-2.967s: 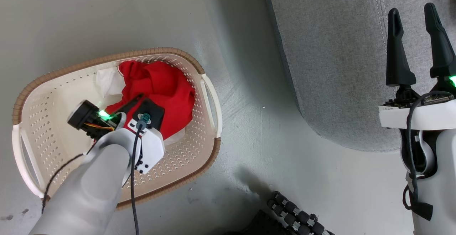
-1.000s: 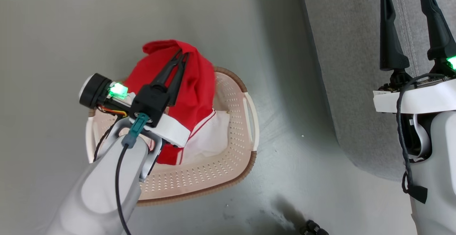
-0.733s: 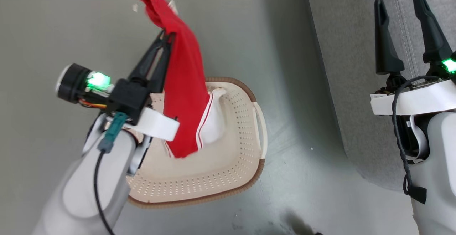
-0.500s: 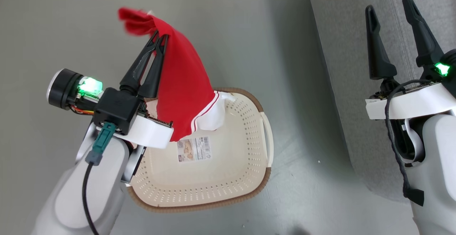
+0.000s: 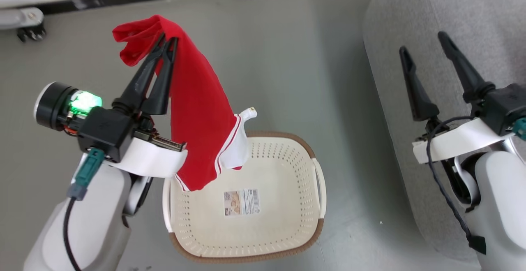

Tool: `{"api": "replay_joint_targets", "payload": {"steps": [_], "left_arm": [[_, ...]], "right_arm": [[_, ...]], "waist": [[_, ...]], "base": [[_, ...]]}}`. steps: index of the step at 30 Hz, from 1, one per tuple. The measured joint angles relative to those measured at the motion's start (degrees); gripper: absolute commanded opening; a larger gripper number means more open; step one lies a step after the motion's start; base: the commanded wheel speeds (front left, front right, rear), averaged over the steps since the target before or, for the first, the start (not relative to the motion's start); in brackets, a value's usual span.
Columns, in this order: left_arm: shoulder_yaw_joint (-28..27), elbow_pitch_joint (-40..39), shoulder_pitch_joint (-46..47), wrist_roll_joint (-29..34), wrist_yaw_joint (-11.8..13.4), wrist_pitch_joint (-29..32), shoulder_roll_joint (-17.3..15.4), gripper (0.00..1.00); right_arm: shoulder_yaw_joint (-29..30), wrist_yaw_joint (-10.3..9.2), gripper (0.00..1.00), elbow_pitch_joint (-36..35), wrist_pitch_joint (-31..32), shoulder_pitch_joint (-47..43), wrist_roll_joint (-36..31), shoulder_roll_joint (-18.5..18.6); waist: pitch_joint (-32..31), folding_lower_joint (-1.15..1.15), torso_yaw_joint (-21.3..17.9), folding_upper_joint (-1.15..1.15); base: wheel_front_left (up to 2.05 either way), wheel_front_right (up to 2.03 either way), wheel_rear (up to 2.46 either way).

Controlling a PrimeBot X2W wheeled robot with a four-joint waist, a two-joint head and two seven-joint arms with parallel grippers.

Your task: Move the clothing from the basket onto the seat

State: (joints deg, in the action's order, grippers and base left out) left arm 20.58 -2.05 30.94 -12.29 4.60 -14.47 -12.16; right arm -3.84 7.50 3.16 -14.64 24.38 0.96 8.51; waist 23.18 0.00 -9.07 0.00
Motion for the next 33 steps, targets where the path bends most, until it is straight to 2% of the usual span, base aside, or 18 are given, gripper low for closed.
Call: {"api": "replay_joint_targets", "payload": {"steps": [14,21,25,33], "left_arm": [[-1.90,-1.10,-2.68,-2.82,-1.81,0.00,-2.44,0.00],[-1.70,-1.66,-2.63,-3.31,-2.85,0.44,-2.81,0.00],[-1.10,-1.65,-2.30,-3.42,-3.77,2.09,-2.74,0.00],[1.25,-1.51,-0.59,-3.87,-5.01,4.41,-1.76,0.00]], "right_arm": [[-6.61,0.00,1.00,3.54,0.00,-4.10,0.26,2.44],[-12.50,0.00,1.00,5.52,0.00,-5.53,2.38,3.03],[-16.80,0.00,1.00,6.61,0.00,-5.75,4.04,3.36],[-30.41,0.00,1.00,8.20,0.01,-6.54,9.27,2.52]], "waist": [[-9.77,0.00,2.09,0.00],[-14.27,0.00,3.03,0.00],[-16.59,0.00,3.57,0.00],[-20.47,0.00,4.69,0.00]], "base": [[0.00,0.00,0.00],[0.00,0.00,0.00],[0.00,0.00,0.00],[0.00,0.00,0.00]]}}
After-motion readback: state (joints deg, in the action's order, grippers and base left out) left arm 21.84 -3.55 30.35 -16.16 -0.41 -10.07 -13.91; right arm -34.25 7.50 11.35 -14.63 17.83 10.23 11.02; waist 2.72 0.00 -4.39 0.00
